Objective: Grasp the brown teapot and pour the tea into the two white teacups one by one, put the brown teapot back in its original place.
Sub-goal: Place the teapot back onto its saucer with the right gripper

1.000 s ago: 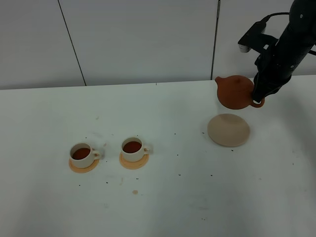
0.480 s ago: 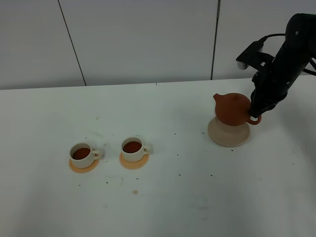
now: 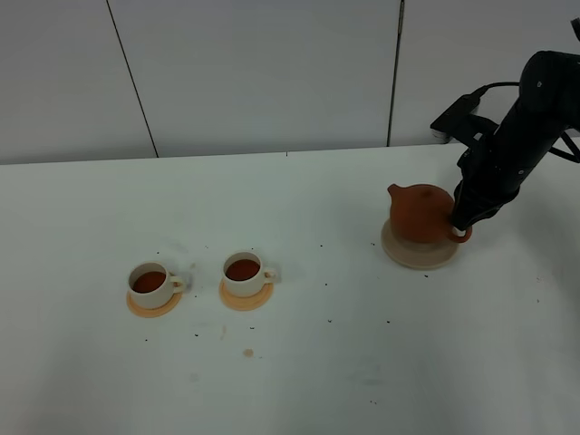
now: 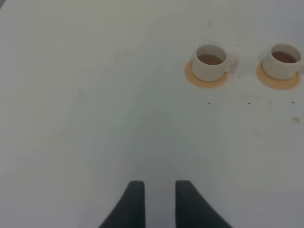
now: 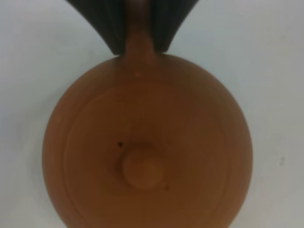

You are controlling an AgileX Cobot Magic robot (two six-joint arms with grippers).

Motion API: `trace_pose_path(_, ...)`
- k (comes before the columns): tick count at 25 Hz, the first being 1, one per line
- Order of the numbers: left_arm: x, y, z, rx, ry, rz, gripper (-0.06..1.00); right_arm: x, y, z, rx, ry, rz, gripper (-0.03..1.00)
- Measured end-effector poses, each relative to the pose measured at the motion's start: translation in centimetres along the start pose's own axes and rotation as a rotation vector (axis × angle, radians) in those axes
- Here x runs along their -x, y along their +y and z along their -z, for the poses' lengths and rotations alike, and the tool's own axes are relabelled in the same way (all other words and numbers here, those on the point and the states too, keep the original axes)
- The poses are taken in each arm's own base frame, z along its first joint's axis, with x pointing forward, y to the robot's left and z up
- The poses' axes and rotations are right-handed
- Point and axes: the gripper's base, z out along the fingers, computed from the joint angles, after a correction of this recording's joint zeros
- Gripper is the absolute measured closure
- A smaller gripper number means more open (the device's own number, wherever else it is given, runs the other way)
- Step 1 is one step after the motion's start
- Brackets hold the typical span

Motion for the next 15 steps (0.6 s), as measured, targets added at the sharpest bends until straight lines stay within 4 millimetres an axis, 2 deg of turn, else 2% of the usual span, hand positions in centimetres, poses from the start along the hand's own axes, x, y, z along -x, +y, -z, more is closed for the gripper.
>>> trace_pose_path(15, 0.0, 0.0, 0.0, 0.0, 0.0, 0.0, 0.71, -0.3, 0.2, -1.0, 0.046, 0.014, -0.023, 0.87)
